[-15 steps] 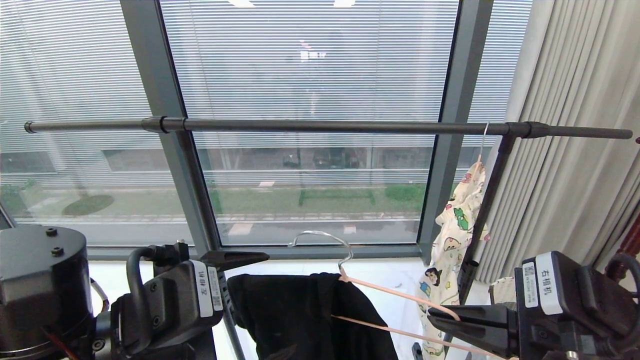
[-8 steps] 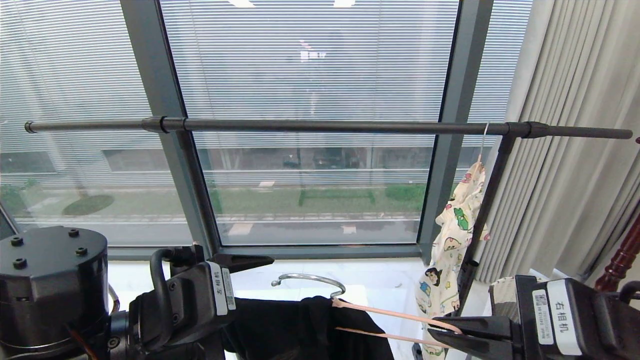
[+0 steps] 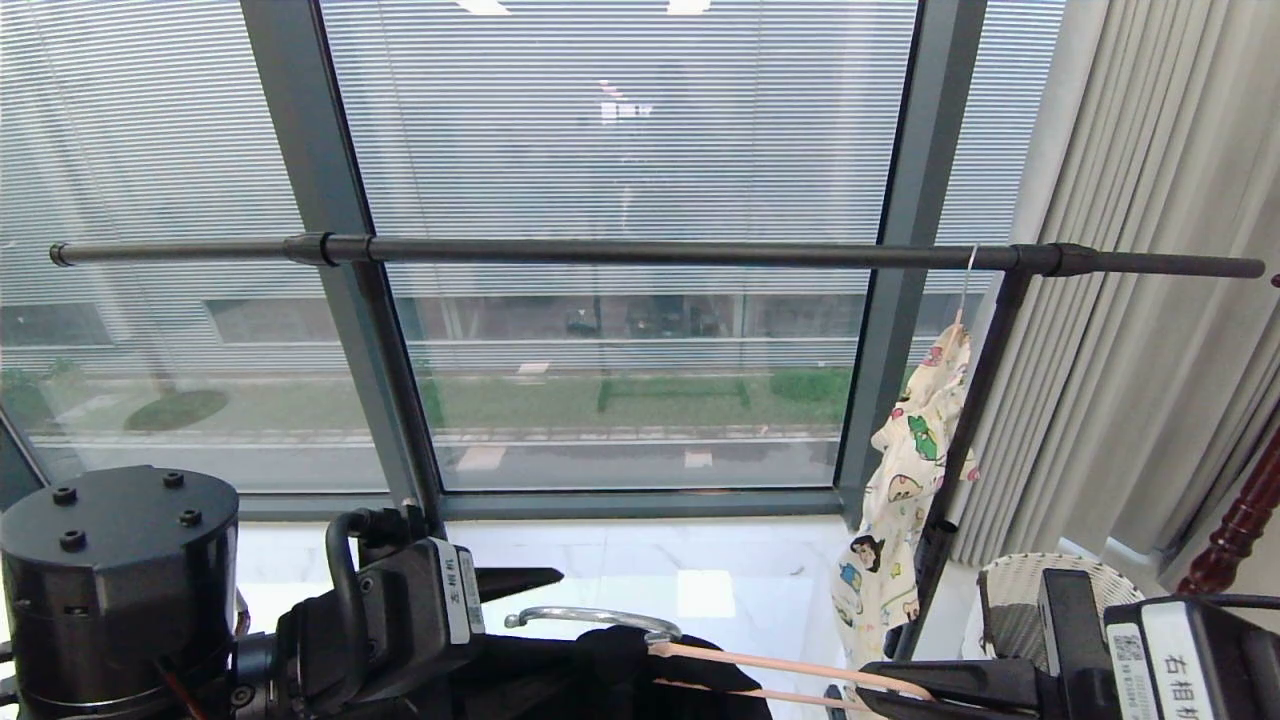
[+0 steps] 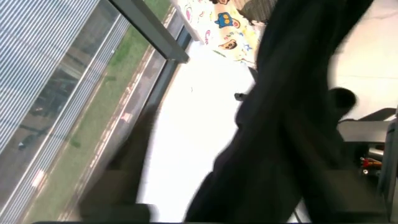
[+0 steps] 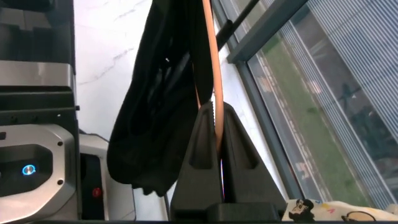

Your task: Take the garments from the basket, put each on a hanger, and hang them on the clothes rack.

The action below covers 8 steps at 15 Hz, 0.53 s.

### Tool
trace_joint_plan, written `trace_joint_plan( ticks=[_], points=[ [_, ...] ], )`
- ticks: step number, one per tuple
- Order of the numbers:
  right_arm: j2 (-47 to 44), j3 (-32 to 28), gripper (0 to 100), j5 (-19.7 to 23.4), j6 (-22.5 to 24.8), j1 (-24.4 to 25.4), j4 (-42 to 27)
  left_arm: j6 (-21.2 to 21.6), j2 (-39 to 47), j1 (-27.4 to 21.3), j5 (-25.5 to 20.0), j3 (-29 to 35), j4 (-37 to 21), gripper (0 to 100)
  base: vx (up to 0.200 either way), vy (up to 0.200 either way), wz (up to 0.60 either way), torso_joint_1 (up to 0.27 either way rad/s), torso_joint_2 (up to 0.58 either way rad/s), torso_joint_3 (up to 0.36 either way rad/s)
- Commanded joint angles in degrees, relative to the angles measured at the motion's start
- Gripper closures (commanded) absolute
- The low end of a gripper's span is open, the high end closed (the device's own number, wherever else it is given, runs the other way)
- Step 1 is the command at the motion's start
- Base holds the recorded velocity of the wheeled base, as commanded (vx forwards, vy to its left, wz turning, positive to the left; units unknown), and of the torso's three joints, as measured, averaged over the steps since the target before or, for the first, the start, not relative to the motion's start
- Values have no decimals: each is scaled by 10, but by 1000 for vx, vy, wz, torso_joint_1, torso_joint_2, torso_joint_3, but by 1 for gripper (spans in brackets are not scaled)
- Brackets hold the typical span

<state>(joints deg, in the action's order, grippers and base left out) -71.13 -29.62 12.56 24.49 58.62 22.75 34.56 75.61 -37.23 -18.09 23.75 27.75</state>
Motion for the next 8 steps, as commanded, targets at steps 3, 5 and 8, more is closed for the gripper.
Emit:
trace_joint_plan(
  ticks=[3,5,8],
  points=[
    [0,0,100,0,0,4,0,1,2,2,19,1,0,100,0,0,0,0,0,0],
    [2,6,100,-3,1,8,-1,1,2,5,23,1,0,100,0,0,0,0,0,0],
    [11,7,0,-14,6,9,-23,2,11,15,24,2,0,100,0,0,0,0,0,0]
  ],
)
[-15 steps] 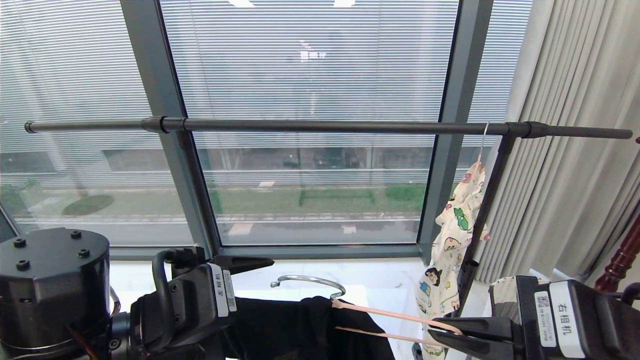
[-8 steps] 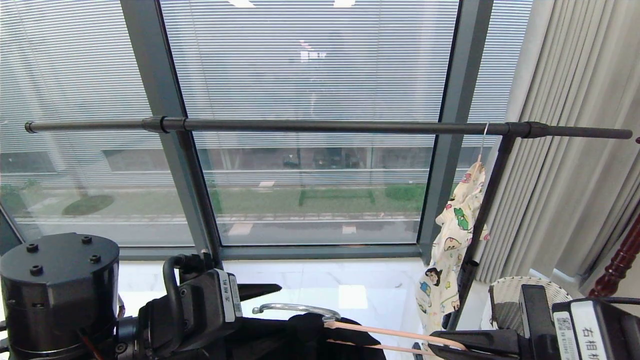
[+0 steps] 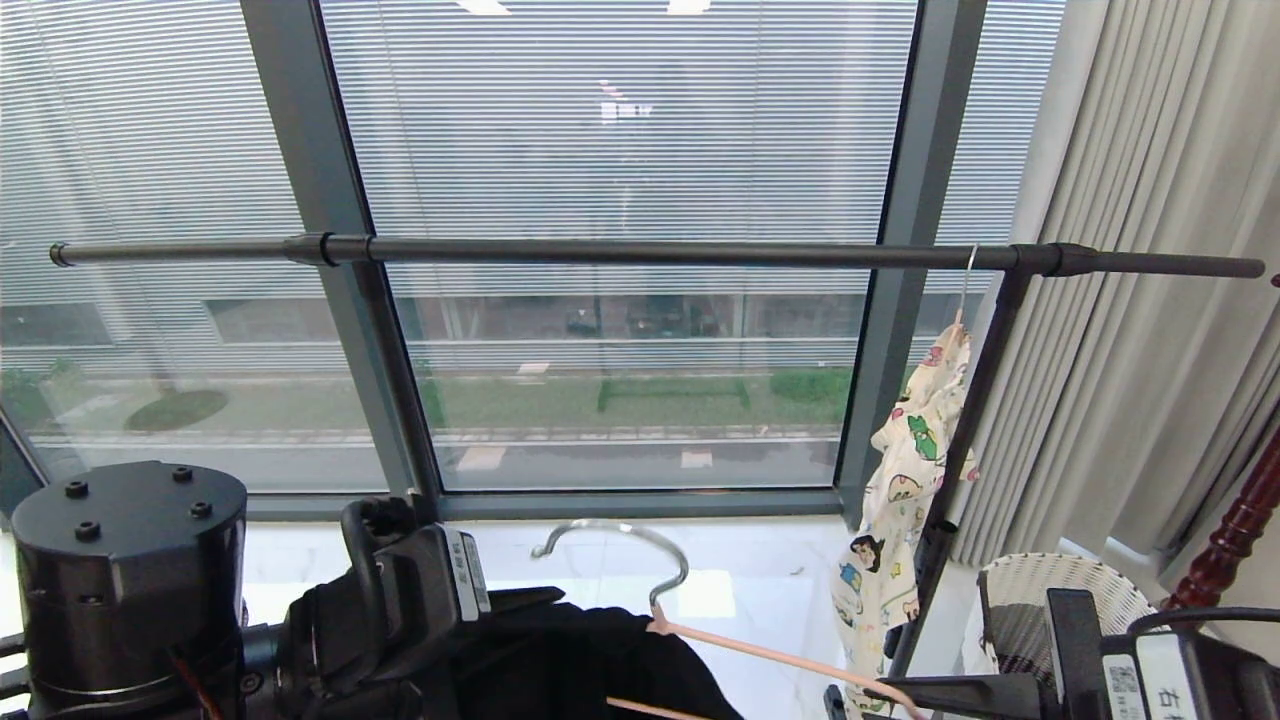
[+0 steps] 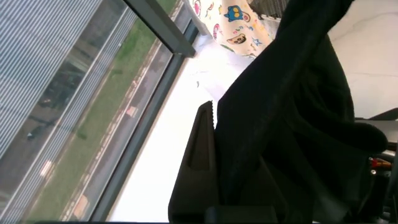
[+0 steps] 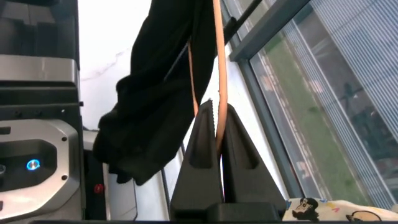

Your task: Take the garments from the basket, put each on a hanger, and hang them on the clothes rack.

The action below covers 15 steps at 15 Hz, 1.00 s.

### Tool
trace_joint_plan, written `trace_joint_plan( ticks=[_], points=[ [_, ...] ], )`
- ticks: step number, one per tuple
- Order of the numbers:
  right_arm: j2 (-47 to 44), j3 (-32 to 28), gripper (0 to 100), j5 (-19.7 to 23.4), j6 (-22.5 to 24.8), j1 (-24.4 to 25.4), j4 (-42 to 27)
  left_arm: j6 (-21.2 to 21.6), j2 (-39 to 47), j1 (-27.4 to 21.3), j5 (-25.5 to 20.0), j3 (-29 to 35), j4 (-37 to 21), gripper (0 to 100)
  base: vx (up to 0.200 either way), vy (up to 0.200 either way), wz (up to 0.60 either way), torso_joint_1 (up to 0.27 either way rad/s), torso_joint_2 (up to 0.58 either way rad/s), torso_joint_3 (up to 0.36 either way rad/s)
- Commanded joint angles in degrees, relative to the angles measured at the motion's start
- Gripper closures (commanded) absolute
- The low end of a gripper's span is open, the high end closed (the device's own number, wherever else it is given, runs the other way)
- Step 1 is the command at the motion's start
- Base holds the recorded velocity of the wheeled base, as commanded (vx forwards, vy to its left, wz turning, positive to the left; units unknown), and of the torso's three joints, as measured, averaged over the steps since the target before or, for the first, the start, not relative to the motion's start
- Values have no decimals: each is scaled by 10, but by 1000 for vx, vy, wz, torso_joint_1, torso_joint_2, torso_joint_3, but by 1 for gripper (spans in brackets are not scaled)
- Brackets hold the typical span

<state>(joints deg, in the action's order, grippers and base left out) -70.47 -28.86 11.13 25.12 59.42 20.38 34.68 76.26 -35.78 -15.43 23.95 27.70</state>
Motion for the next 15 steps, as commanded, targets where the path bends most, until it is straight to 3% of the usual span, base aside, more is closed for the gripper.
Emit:
trace_joint_plan(
  ticks=[1,4,7,14,15],
  points=[
    [10,1,0,-4,0,0,-3,0,4,1,-1,0,1,100,0,0,0,0,0,0],
    [14,4,0,-42,1,0,-2,0,3,1,0,0,1,100,0,0,0,0,0,0],
    [17,5,0,-47,2,-1,-1,0,5,4,31,0,1,100,0,0,0,0,0,0],
    [-53,0,0,-30,-6,2,22,-10,6,150,36,51,0,100,0,0,0,0,0,0],
    [-83,-1,0,-26,-14,2,41,-30,7,161,30,64,0,100,0,0,0,0,0,0]
  ],
)
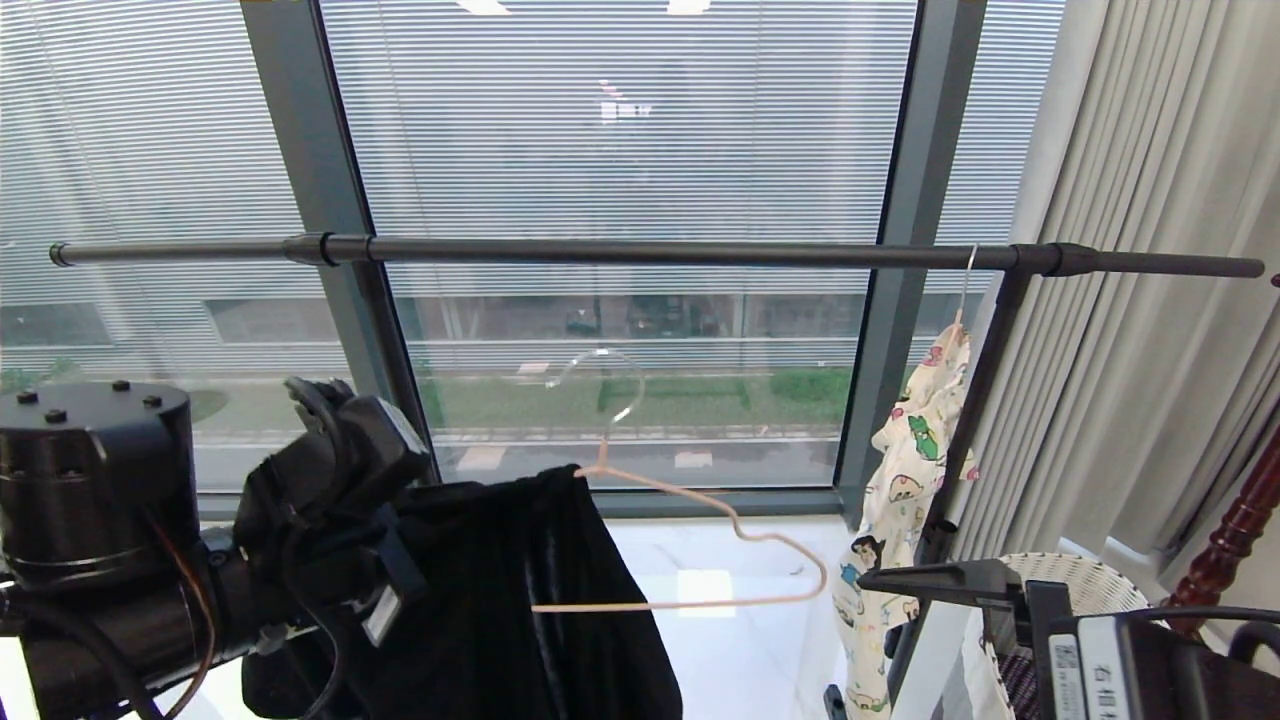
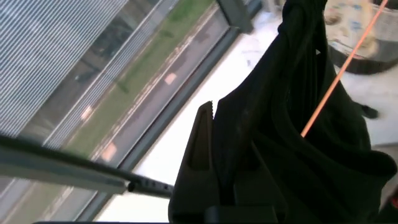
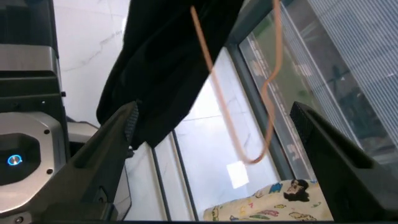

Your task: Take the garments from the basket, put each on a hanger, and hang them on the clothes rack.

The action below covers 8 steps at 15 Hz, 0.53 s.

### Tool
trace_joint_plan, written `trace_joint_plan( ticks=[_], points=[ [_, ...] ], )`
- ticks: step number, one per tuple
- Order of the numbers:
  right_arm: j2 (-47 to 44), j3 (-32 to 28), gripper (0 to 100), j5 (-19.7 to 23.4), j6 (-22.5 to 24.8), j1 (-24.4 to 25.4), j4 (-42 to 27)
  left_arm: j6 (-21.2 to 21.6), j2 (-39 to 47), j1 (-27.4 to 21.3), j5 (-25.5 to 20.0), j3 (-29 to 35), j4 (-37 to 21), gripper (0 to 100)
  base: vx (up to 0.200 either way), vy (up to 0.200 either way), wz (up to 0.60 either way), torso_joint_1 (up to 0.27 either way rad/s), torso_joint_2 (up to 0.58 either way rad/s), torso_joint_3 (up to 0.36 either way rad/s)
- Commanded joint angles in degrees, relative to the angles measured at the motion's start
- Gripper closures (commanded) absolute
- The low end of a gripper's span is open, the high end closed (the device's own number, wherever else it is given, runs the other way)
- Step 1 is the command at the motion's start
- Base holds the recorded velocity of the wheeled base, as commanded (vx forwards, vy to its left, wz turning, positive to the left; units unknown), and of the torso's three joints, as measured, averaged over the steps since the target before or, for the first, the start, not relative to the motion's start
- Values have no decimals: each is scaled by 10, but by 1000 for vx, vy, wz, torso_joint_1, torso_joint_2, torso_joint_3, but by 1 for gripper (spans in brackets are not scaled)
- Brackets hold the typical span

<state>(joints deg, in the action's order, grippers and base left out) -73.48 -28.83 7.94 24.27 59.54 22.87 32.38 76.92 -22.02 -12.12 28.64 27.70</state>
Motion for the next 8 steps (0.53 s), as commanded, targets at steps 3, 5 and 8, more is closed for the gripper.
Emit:
trace_joint_plan(
  ticks=[3,5,8],
  points=[
    [-150,-22,0,3,-46,1,112,-97,10,24,-3,58,-1,100,0,0,0,0,0,0],
    [-240,-78,0,-20,-86,5,156,-104,8,24,-2,67,0,100,0,0,0,0,0,0],
    [-361,-163,0,-147,-212,30,240,-105,-2,23,-1,67,1,100,0,0,0,0,0,0]
  ],
)
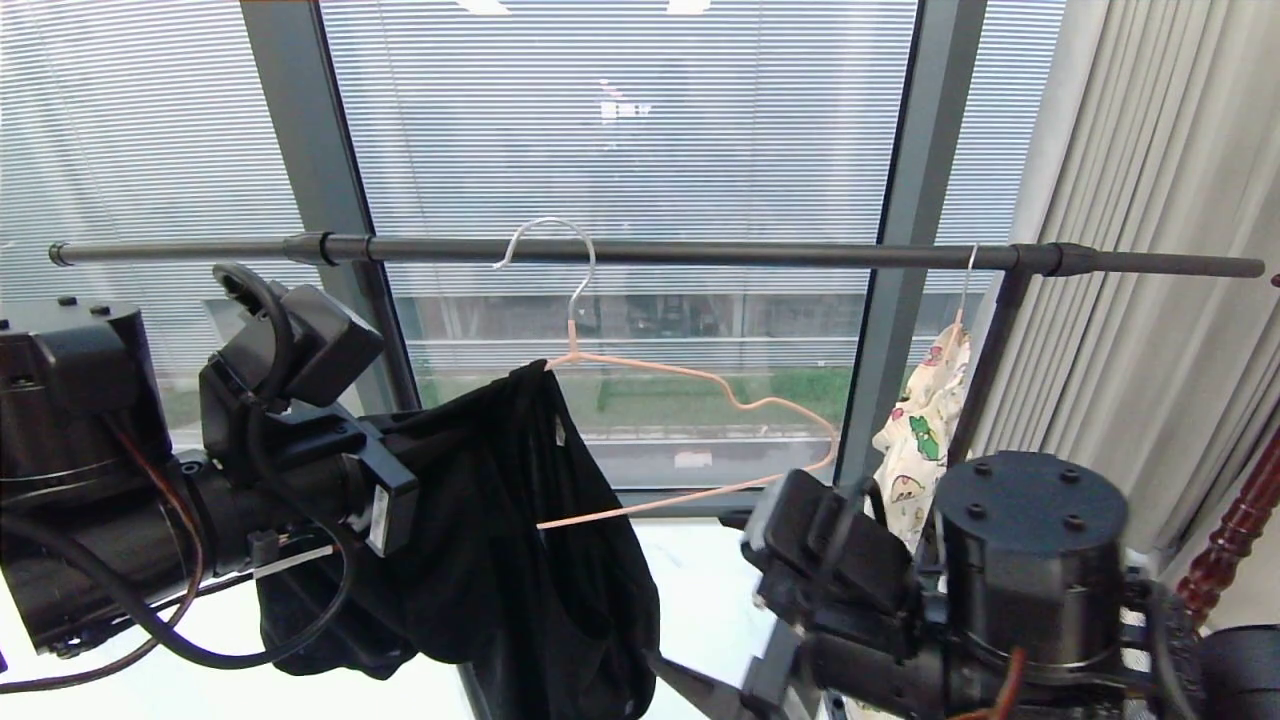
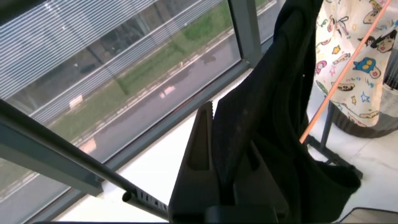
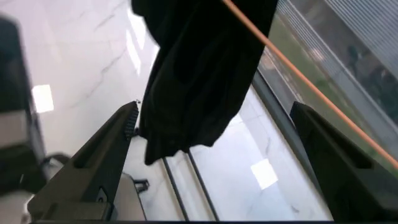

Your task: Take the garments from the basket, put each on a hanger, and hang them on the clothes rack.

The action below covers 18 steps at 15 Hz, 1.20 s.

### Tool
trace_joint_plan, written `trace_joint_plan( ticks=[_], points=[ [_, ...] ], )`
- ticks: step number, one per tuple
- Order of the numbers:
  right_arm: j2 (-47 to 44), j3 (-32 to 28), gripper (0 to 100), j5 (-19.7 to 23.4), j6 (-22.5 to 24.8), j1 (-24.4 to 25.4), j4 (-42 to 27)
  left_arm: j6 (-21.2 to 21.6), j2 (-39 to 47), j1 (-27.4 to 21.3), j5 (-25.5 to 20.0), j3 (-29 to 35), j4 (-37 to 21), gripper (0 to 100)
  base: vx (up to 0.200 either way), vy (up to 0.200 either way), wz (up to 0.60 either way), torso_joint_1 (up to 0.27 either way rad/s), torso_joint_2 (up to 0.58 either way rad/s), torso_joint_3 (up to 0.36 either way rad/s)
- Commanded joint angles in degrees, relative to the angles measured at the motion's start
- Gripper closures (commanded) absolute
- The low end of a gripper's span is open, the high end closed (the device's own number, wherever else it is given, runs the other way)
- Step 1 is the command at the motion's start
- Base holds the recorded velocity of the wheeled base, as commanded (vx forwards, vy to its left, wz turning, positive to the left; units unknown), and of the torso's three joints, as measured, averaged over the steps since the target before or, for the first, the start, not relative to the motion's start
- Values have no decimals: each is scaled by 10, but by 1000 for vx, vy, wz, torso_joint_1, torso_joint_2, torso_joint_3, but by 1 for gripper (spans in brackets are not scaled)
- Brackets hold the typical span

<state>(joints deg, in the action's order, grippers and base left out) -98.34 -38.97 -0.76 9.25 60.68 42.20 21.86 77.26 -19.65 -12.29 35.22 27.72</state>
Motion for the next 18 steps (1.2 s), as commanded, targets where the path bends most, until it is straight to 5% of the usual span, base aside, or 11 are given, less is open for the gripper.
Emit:
trace_joint_plan(
  ticks=[1,10,14,18],
  points=[
    [-147,-100,0,-110,-100,28,64,-1,-7,0,1,2,1,100,0,0,0,0,0,0],
    [-203,-147,0,-166,-123,39,65,-1,-15,-11,1,2,1,100,0,0,0,0,0,0],
    [-196,-154,0,-233,-121,24,93,5,-12,-10,25,-6,1,100,0,0,0,0,0,0],
    [-144,-143,0,-217,-84,29,97,8,3,-7,49,-3,1,100,0,0,0,0,0,0]
  ],
)
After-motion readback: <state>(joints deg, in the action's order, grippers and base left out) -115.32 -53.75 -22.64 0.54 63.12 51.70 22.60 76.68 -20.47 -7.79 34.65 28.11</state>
